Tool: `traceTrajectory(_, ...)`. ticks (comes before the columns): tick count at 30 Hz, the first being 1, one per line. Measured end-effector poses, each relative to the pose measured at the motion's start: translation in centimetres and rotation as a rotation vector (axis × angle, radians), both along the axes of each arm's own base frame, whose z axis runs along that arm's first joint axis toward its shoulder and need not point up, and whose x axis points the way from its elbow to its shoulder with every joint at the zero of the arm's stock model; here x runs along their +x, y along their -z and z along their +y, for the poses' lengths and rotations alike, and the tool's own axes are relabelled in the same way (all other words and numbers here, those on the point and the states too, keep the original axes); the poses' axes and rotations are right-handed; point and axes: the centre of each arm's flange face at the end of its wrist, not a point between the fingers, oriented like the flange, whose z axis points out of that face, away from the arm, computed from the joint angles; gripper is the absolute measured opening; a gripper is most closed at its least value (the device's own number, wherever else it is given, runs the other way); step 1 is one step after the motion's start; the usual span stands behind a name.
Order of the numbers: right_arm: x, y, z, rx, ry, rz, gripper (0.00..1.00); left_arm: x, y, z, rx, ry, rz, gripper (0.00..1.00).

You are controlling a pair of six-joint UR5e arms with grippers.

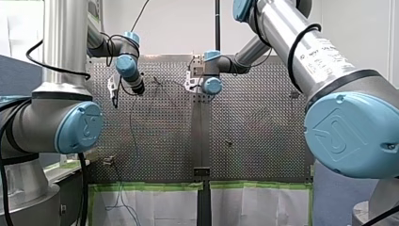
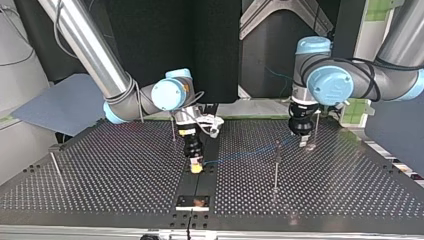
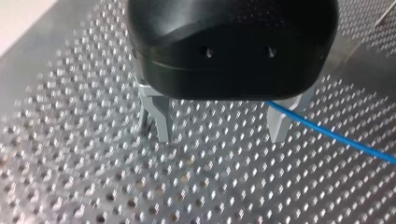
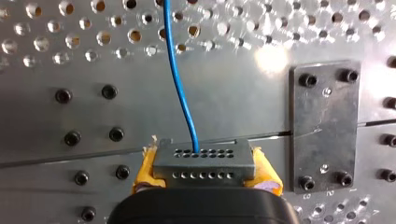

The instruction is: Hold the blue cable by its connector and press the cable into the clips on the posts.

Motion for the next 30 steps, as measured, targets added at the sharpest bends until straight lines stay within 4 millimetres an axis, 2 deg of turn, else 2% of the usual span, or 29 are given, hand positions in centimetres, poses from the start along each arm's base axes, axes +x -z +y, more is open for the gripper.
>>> traceTrajectory(9, 0.5, 0.1, 0.7, 0.008, -0.010, 0.005, 0.00, -2.8, -2.3, -1.2, -0.016, 0.041, -0.043, 1.00)
traceTrajectory(21, 1.0, 0.1, 1.4, 0.011, -0.018, 0.003, 0.00, -4.3, -4.0, -2.9, -0.021, 0.103, -0.081, 1.00)
traceTrajectory(30, 1.5, 0.2, 2.2, 0.020, -0.027, 0.008, 0.00, -4.7, -4.3, -4.0, -0.014, 0.136, -0.104, 1.00)
